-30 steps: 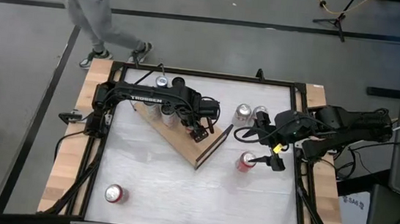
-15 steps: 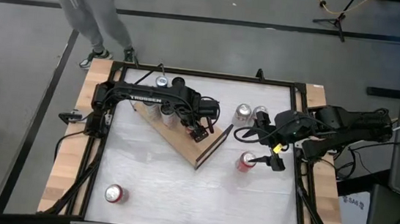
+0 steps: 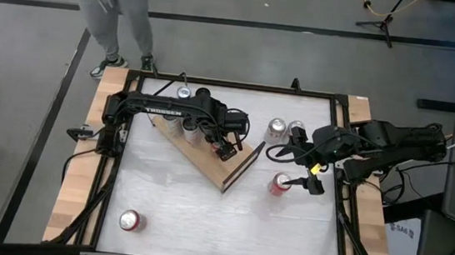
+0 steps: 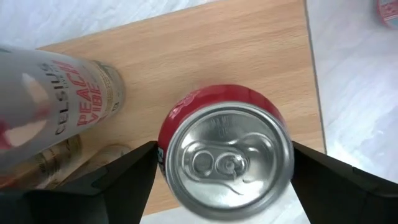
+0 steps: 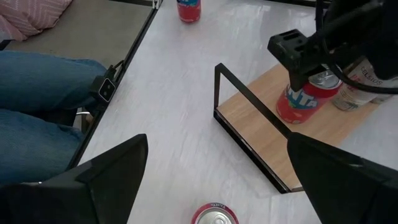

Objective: Place canned beverage on shelf
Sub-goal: Put the middle red soda can on the shelf

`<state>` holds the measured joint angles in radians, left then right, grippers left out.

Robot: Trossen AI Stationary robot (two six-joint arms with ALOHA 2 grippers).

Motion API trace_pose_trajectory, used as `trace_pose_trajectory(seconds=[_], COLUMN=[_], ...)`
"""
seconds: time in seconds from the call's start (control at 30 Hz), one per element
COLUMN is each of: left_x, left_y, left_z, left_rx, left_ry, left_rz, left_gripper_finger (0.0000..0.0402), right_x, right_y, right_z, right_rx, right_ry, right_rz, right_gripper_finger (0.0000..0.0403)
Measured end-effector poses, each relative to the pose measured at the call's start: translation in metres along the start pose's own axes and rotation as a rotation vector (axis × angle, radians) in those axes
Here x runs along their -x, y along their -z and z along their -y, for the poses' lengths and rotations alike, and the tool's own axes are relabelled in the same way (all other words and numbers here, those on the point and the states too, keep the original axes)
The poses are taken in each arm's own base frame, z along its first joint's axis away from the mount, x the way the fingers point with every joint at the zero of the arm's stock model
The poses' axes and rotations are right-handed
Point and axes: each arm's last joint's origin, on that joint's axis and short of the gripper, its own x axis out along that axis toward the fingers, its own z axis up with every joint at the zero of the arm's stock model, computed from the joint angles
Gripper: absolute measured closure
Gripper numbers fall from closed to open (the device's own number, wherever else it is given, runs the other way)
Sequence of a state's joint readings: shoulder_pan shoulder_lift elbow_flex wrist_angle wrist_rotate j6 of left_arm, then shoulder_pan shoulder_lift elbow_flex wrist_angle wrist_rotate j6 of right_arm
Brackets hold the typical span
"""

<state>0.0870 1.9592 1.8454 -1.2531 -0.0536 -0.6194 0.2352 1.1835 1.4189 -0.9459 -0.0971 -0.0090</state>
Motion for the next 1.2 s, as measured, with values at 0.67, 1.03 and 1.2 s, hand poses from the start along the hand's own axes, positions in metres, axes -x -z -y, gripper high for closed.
trace_pose_trajectory(seconds=[0.67,1.03,1.2], left_x=[0.057,0.063,0.062], left_y=[0.016,0.051,0.060], left_z=[0.003,0.049,0.059], left_rx=[-0.021,-0.126,-0.116], left_ry=[0.120,0.161,0.124], left_rz=[0.177,0.234,0.261], left_gripper_finger=[0.0066,0.0088,0.0103], right_x=[0.000,0.000,0.000], right_y=[0.000,0.000,0.000], right_z=[0.000,0.000,0.000], right_rx=[0.000,0.000,0.000], right_ry=[0.000,0.000,0.000], right_rz=[0.000,0.001,0.001], right_gripper_finger=[0.0024,0.0024,0.0024])
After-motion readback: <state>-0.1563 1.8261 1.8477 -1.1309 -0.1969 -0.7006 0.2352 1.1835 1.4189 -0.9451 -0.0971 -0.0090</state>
